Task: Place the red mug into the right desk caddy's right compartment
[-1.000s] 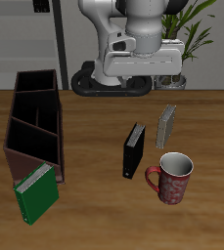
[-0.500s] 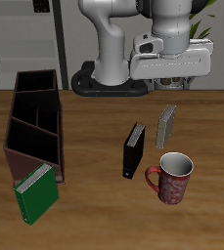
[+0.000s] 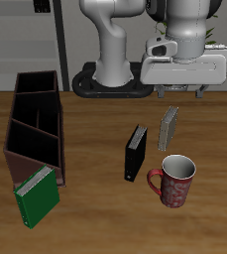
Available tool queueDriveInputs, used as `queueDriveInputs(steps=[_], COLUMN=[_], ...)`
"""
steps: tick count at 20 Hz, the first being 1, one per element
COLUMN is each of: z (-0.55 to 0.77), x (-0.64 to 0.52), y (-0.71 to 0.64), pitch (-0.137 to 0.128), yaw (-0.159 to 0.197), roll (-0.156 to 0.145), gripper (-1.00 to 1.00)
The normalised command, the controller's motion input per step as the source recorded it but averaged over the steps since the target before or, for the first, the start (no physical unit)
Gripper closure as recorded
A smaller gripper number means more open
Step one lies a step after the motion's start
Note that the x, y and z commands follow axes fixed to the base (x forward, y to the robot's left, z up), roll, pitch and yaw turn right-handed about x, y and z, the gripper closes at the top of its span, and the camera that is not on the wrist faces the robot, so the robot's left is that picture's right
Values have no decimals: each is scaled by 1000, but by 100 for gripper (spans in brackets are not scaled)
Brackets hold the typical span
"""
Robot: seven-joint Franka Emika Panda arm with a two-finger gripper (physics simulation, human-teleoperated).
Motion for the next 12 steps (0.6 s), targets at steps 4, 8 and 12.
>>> queueDriveInputs(steps=[4, 8, 12], z=[96, -87, -221], x=[322, 278, 167], y=[-3, 53, 148], pitch=[-23, 6, 16], yaw=[-35, -15, -6], roll=[-58, -39, 8], gripper=[-100, -100, -100])
